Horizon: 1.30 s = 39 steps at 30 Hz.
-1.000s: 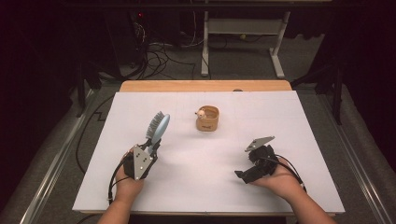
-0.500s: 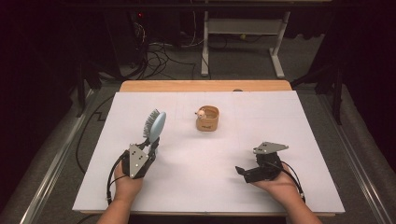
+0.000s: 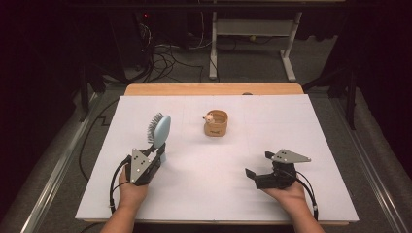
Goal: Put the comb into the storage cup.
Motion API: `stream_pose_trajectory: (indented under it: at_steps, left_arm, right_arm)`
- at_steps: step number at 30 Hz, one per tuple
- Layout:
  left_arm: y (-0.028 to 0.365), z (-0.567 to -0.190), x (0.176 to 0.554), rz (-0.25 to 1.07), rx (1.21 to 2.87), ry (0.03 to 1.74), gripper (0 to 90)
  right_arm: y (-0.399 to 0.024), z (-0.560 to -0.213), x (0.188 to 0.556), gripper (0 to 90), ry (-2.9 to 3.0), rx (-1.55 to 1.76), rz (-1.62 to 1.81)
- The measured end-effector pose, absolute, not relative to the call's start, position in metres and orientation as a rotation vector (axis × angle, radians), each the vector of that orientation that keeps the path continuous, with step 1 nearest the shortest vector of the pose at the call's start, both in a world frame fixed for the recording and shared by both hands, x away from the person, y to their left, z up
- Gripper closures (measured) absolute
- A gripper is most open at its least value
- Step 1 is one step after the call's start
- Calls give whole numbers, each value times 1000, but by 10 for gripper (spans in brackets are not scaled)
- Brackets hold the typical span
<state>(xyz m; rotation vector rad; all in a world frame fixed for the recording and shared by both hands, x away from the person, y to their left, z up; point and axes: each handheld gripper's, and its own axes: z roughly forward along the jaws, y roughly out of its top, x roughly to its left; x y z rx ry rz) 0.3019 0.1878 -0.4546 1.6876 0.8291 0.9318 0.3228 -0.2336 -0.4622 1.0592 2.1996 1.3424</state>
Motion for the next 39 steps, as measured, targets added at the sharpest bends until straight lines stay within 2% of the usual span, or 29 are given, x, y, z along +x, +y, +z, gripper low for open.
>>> stream_pose_trajectory:
  at_steps: [21, 39]
  left_arm:
    - [195, -451, 302, 756, 1648, 812, 775]
    - [174, -446, 299, 654, 1712, 699, 774]
  right_arm:
    - [-238, -463, 319, 3, 2141, 1033, 1435]
    - [-234, -460, 319, 4, 2162, 1006, 1460]
